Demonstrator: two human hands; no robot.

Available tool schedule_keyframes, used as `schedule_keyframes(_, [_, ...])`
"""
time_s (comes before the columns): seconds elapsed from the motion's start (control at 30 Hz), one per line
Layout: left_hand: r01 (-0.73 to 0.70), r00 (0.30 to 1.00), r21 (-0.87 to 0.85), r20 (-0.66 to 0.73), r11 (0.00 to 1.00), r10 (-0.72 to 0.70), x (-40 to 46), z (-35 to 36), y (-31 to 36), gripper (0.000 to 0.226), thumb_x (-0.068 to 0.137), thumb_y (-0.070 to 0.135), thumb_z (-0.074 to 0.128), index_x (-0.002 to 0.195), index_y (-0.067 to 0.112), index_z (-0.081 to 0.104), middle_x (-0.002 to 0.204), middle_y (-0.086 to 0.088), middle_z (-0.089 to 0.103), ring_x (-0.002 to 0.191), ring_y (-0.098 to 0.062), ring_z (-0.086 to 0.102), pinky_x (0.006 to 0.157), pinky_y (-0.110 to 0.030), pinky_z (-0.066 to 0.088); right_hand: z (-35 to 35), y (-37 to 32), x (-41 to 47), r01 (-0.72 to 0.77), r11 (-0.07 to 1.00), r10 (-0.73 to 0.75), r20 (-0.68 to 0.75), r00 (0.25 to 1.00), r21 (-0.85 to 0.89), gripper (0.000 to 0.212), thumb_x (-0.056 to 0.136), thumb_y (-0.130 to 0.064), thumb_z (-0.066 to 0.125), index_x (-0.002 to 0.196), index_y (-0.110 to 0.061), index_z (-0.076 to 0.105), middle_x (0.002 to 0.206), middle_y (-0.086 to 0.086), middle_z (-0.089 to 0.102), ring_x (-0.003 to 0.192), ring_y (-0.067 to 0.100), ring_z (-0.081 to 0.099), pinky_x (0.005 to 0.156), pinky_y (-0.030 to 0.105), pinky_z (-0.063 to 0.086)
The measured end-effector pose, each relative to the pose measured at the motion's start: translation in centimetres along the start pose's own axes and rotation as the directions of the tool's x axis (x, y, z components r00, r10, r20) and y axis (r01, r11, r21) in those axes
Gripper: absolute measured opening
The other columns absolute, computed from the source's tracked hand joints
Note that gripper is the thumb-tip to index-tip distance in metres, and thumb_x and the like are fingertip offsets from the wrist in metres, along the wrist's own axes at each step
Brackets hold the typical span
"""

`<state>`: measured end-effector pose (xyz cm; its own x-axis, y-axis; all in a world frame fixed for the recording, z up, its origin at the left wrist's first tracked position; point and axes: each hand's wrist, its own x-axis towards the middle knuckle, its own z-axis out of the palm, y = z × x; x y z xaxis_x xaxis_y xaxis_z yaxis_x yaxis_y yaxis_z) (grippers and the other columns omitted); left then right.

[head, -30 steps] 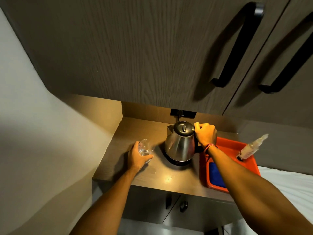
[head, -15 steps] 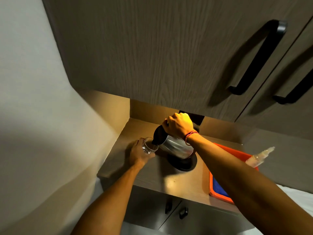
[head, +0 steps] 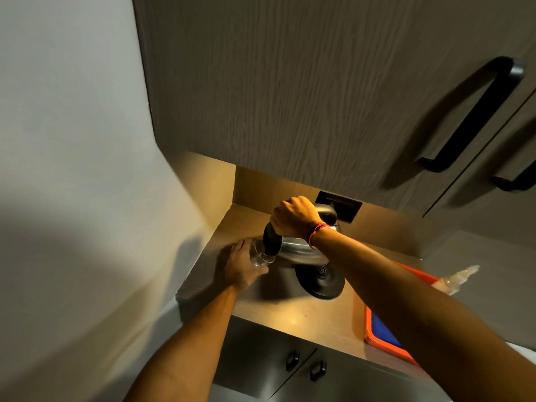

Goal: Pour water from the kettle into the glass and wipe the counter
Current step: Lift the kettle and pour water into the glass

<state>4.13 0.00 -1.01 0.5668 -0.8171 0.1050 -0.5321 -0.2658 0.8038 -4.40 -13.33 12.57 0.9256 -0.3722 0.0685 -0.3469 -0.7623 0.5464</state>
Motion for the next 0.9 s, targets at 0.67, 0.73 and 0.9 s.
schedule_keyframes(0.67, [0.012, 0.998, -0.016, 0.066, 1.000, -0.011, 0.2, -0.3, 0.4, 0.073, 0.067, 0.025, 0.090, 0.132, 0.013, 0.059, 0.127, -0.005, 0.062, 0.117, -0.023, 0.059, 0.096, -0.036, 0.054, -0.7, 0.3, -0.4, 0.017, 1.000, -0.015, 0.077, 0.997, -0.017, 0.033, 0.089, -0.022, 0.056, 0.056, -0.020, 0.054, 0.053, -0.005, 0.048, 0.045, 0.021, 0.047, 0.049, 0.023, 0.035])
schedule_keyframes(0.73, [0.039, 0.997, -0.035, 0.068, 0.999, -0.036, 0.4, 0.0, 0.6, 0.071, 0.067, 0.023, 0.090, 0.129, 0.014, 0.059, 0.125, -0.006, 0.061, 0.114, -0.023, 0.060, 0.093, -0.035, 0.055, -0.1, 0.8, -0.9, -0.091, 0.995, 0.090, 0.040, 0.995, 0.038, 0.040, 0.091, -0.026, 0.057, 0.053, -0.019, 0.048, 0.050, -0.004, 0.047, 0.042, 0.020, 0.044, 0.047, 0.022, 0.032])
schedule_keyframes(0.9, [0.125, 0.991, -0.087, 0.061, 0.988, -0.120, 1.1, 0.8, 1.4, 0.072, 0.065, 0.020, 0.092, 0.129, 0.013, 0.059, 0.125, -0.008, 0.062, 0.111, -0.025, 0.062, 0.089, -0.041, 0.058, 1.6, 3.3, -3.3, -0.322, 0.922, 0.344, -0.073, 0.936, 0.215, 0.046, 0.091, -0.024, 0.063, 0.047, -0.013, 0.052, 0.045, 0.002, 0.053, 0.036, 0.025, 0.053, 0.042, 0.024, 0.035])
